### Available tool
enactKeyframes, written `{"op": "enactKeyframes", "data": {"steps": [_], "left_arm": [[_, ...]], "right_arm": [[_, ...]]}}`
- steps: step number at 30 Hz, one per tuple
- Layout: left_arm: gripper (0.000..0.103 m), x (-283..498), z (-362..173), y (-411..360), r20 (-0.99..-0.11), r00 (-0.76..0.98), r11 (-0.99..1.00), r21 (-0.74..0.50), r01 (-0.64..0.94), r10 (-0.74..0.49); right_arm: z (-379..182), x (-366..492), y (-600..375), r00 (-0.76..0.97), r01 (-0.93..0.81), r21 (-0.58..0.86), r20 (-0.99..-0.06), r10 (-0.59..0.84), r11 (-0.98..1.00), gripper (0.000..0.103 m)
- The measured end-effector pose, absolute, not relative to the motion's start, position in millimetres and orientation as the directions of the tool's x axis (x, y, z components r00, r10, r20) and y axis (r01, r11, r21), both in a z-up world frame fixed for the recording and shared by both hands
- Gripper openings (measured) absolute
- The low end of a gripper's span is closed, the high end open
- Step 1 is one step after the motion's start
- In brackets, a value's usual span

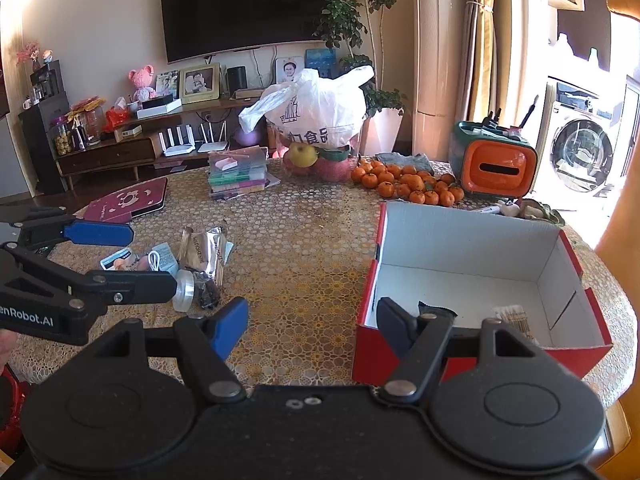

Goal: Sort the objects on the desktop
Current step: 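Withdraw both tools from the box back toward the item pile, then grasp the white sachet with the left tool while the right tool grasps the small black bag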

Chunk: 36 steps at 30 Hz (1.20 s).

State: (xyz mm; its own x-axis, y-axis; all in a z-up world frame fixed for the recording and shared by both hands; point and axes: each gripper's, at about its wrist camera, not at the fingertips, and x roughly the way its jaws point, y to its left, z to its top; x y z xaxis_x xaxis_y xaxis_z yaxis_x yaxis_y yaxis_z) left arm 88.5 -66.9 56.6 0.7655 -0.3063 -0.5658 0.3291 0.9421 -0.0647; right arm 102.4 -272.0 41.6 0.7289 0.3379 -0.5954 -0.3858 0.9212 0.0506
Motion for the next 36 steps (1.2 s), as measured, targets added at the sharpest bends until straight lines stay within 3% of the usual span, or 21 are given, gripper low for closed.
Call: {"op": "enactKeyframes", "data": {"steps": [13,29,32,36], "left_arm": [[0.088,82,39,-31,-0.574,0.792,0.972,-0.03,0.233,-0.207],[0.088,79,14,30,-0.573,0.815,0.997,-0.041,0.069,-0.08],[0.1,79,7,41,-0.578,0.814,0.998,-0.04,0.043,-0.059],[0.1,81,0,54,-0.586,0.809,0.999,-0.048,0.012,-0.038]], "right_arm": [[29,105,-221,0.73,-0.458,-0.011,-0.576,0.369,0.889,0.071],[3,124,-179,0.667,-0.516,0.045,-0.606,0.434,0.856,0.071],[0,126,-171,0.663,-0.527,0.034,-0.609,0.436,0.849,0.071],[-7,130,-161,0.655,-0.539,0.03,-0.613,0.441,0.842,0.071]]}}
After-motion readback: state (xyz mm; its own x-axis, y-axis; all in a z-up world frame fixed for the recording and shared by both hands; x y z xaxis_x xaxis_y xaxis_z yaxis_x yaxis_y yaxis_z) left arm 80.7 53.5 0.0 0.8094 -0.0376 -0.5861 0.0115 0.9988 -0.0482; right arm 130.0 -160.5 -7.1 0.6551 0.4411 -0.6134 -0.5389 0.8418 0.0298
